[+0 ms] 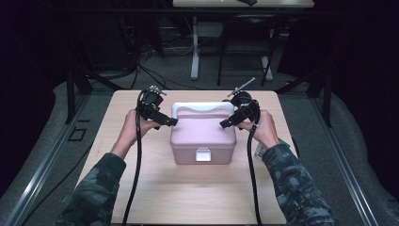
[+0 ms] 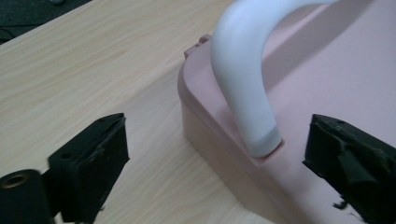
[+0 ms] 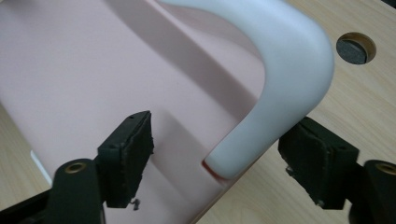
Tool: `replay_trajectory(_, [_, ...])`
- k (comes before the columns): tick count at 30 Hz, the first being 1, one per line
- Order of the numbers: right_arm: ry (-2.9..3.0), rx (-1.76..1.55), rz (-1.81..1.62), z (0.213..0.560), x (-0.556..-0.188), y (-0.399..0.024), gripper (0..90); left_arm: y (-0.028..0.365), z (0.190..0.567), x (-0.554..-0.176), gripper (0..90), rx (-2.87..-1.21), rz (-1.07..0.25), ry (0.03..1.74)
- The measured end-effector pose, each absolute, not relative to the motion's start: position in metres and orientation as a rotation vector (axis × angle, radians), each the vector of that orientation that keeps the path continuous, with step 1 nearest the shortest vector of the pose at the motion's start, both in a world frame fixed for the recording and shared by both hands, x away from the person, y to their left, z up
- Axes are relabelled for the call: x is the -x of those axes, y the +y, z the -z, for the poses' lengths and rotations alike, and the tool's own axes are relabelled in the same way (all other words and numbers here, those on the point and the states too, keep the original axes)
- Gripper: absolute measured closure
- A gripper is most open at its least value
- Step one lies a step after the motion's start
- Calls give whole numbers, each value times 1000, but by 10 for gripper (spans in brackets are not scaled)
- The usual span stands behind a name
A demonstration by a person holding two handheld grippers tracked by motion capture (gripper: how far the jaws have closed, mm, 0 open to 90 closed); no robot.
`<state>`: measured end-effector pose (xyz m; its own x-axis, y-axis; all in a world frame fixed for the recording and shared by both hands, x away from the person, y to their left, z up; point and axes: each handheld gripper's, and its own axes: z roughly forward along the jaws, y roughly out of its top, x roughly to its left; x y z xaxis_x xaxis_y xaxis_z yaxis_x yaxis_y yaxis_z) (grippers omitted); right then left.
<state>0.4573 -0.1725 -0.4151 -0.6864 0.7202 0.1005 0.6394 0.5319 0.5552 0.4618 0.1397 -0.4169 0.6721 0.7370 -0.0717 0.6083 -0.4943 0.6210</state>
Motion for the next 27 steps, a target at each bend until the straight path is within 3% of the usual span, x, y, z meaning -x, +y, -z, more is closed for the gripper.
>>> replay_trajectory(11, [2576,-1222,-913,415,-462,-175,432,131,421,-463,400,-2230,-216,998])
replay_trajectory(16, [2534,-1231,-944,415,-459,-180,560,127,421,-459,536,-2222,-207,961])
replay_trajectory(19, [2514,-1219,-947,415,-457,-181,605,126,420,-457,560,-2219,-230,966])
replay_trajectory(21, [2498,-1215,-964,414,-454,-184,658,128,420,-454,636,-2206,-261,968])
replay_trajectory(27, [2463,-1193,-1014,414,-446,-185,694,131,422,-444,680,-2181,-291,949])
